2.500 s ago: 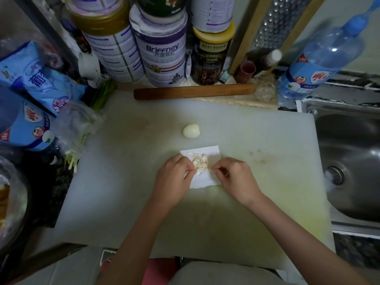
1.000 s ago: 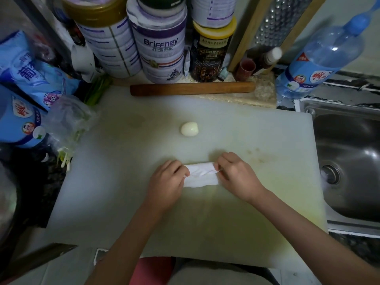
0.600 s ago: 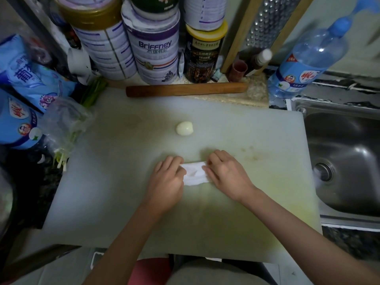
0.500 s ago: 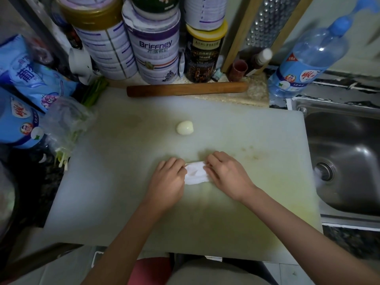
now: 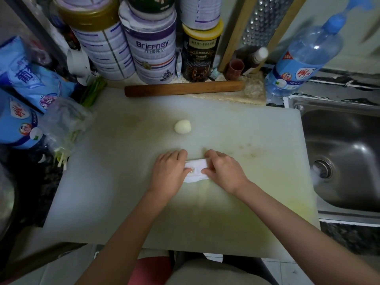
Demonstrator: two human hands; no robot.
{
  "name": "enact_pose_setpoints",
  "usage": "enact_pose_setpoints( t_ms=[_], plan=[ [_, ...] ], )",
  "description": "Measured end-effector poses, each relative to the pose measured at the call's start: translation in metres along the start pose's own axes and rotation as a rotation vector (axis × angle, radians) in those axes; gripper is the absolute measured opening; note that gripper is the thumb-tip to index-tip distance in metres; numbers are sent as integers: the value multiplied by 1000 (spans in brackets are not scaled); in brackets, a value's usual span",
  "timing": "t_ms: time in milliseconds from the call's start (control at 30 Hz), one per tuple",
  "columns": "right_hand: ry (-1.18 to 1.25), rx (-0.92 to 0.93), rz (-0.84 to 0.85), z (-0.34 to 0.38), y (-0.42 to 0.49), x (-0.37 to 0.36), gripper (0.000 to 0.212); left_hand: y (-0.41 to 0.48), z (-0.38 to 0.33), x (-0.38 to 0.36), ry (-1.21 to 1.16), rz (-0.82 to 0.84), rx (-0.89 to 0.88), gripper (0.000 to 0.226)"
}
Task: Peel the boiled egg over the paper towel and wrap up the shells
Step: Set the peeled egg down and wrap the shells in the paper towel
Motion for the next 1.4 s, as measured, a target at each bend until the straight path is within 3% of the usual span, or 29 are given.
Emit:
enact_pose_setpoints(
  t_ms=[167,400,633,800,900,1033,1233,1400],
  plan=[
    [-83,24,-44,0,3,0,32,10,5,-5,24,68,-40,33],
    [-37,145,-66,1,-2,-3,18,8,2,-1,-125,131,-103,14],
    [-146,354,-117,16,-20,4,23,-16,-9,4,-19,51,-248,23],
    [-150,372,-82,15,-23,1,23,-35,-4,3,-58,7,-280,25],
    [-110,384,-35,12,-31,-1,9,-41,-2,1,-88,-12,-247,22],
    [-17,292,-37,5,-32,-1,21,-36,-3,-1,-120,-46,-199,9],
    [-51,143,-27,11,-21,-8,32,-29,-4,-11,-91,34,-19,17],
    [-29,75,-84,15,-24,-17,20,-31,-13,-17,-36,61,158,17]
  ],
)
Point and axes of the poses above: each hand's wrist, its own y-axis towards the middle knuckle, its own x-axis out of the back of the hand, z = x × y, the point moved 5 cm from there along y, towards the middle knuckle, and after that the axes turned 6 degrees about y, right-handed, at the moved point
